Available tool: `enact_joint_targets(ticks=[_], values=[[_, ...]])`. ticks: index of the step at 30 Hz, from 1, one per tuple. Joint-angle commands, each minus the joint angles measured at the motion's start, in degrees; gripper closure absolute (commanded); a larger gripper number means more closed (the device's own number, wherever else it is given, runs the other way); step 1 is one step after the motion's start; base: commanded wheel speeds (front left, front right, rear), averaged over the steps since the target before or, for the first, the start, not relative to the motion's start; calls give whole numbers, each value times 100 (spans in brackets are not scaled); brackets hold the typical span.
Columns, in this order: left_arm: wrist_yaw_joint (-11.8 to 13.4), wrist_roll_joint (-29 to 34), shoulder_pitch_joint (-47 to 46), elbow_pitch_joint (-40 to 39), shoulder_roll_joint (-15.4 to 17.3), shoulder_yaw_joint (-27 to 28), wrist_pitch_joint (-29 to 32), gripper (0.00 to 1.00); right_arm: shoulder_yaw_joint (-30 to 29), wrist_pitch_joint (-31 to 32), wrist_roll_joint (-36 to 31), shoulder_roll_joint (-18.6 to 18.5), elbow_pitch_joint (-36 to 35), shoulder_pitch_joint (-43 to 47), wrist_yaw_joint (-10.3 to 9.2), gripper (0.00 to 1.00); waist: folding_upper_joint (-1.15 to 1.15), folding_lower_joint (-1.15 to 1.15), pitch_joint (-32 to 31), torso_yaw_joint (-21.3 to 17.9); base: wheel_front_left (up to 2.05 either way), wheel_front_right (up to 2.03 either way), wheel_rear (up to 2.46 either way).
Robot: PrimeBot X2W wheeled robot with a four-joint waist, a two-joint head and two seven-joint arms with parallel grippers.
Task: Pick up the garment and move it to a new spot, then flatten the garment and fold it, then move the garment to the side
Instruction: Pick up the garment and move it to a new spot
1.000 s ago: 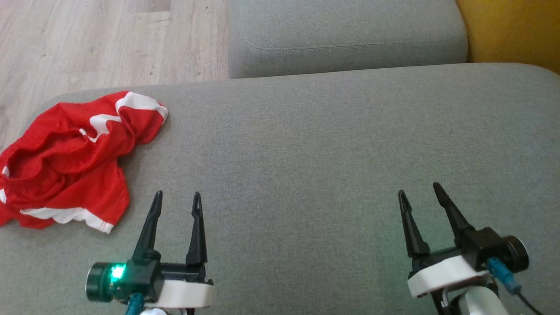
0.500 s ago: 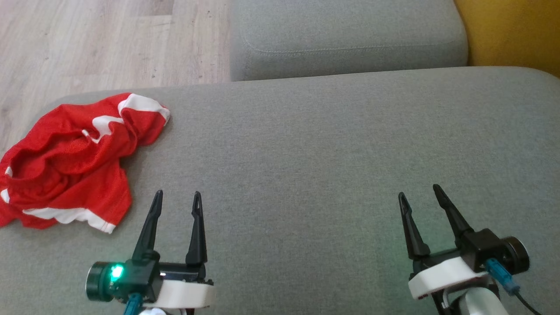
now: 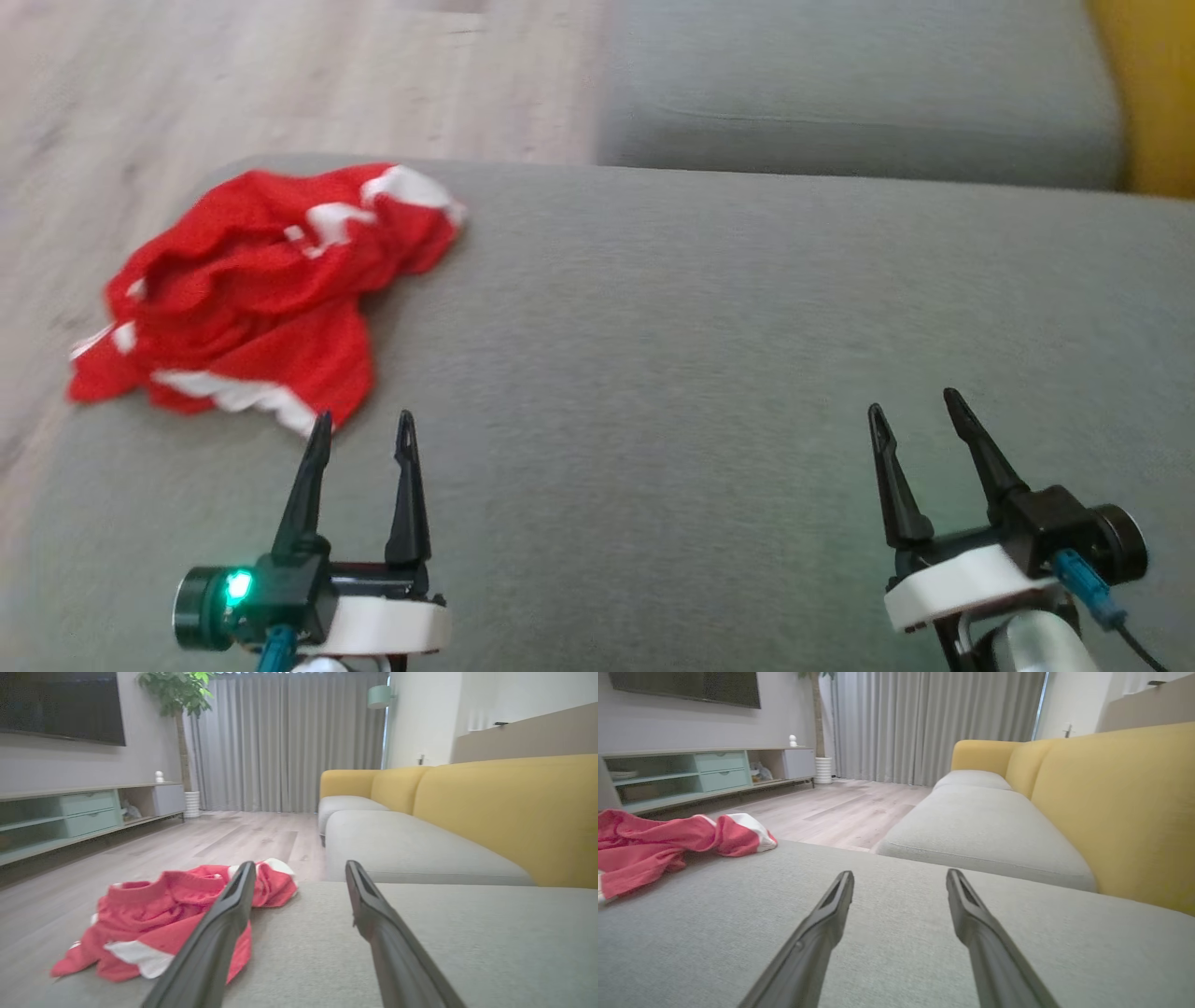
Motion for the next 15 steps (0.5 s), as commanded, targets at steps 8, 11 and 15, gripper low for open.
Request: enact_joint_targets(ticks=[8, 11, 15], values=[[43, 91, -254, -190, 28, 241, -54, 0, 98, -63, -45, -58, -280, -198, -3, 0, 0, 0, 119, 1266, 0, 0, 0], [89, 161, -258, -249, 28, 271, -54, 0, 69, -63, -96, -58, -286, -160, -3, 0, 0, 0, 132, 1525, 0, 0, 0], [128, 170, -264, -397, 28, 348, -54, 0, 24, -63, -186, -58, -272, -103, -3, 0, 0, 0, 182, 1720, 0, 0, 0]])
